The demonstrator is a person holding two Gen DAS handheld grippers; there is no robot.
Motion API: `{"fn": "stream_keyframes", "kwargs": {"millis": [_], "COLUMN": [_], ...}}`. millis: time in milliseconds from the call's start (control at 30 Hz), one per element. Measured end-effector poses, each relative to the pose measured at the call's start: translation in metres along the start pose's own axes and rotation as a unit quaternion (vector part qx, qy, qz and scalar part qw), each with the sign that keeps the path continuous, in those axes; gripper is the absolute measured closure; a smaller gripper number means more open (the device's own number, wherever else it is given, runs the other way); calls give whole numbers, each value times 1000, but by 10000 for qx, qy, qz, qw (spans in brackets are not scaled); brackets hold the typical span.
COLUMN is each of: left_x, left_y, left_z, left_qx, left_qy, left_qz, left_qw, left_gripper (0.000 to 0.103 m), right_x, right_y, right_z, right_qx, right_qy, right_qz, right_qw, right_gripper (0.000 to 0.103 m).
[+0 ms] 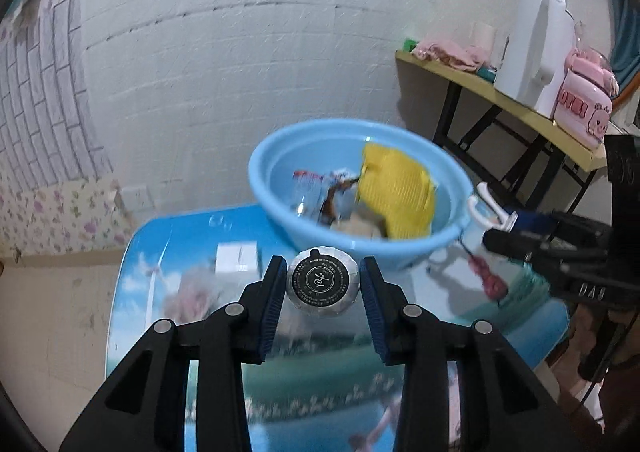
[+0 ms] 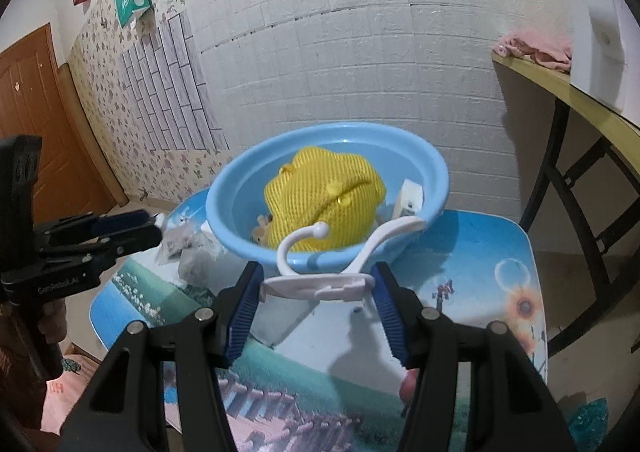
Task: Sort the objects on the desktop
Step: 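Lift the tin with the left tool while the right tool lifts the hook toward the basin, then lower the tin and hook into the blue basin and open both tools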
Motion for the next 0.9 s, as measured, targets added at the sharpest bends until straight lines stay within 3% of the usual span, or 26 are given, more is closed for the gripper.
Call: {"fn": "stream_keyframes", "kwargs": {"millis": [367, 633, 667, 733, 900], "left_x": [21, 24, 24, 21, 14], "left_y": [-35, -54, -56, -59, -63], "left_z": [48, 79, 80, 82, 79], "left_qx": [-204, -214, -209, -189, -74], "left_qy": [183, 89, 103, 124, 125], "left_qz": [151, 204, 195, 156, 55], "left_qw": [9995, 9995, 9995, 9996, 9999], "left_gripper": [66, 65, 63, 46, 25], "right_x": [22, 37, 37, 38, 30], "right_y": [-41, -63, -65, -67, -79], "right_z": [24, 55, 57, 64, 77], "right_qx": [237, 242, 226, 198, 180], "right_qy": [21, -118, -124, -156, -238], "right_qz": [-7, 39, 46, 71, -69], "right_qw": [9997, 9996, 9997, 9997, 9995], "right_gripper": [48, 48, 48, 48, 48]}}
Point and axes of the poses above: each gripper's, at about its wrist camera, not at the fingertips, and z roughly the way its jaws point, x to its right, y to its underside, the point moved 9 cm from there along z, roughly the way its jaws point, and after that the axes turned 12 degrees about -z, right-handed, at the moved point
